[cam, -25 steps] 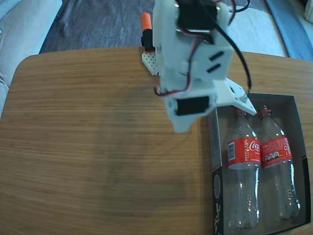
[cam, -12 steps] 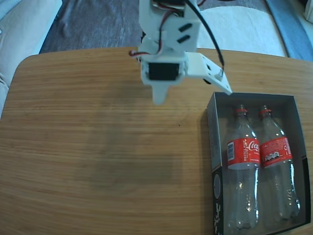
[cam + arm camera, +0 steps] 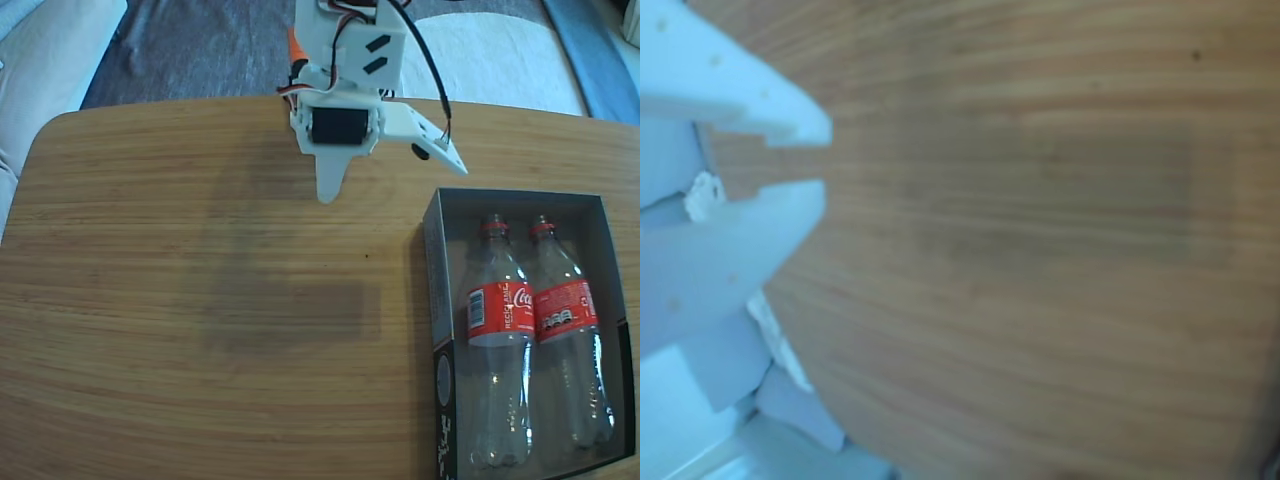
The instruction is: Grasp the bottles and put them in the box.
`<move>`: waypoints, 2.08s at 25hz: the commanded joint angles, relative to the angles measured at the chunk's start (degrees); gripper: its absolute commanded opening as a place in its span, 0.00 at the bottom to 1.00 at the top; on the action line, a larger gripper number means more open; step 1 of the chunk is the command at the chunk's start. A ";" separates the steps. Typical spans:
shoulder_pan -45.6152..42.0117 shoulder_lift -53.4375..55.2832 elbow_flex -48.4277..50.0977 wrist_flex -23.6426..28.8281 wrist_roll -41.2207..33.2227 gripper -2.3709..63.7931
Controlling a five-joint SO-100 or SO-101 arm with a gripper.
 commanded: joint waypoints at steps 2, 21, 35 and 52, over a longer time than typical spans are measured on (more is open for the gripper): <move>-0.53 7.21 3.87 -2.81 -0.35 0.03; 0.00 32.43 27.33 -6.86 -2.81 0.03; 2.81 47.55 43.68 -13.10 -0.79 0.03; -2.72 50.10 46.67 -13.18 5.62 0.03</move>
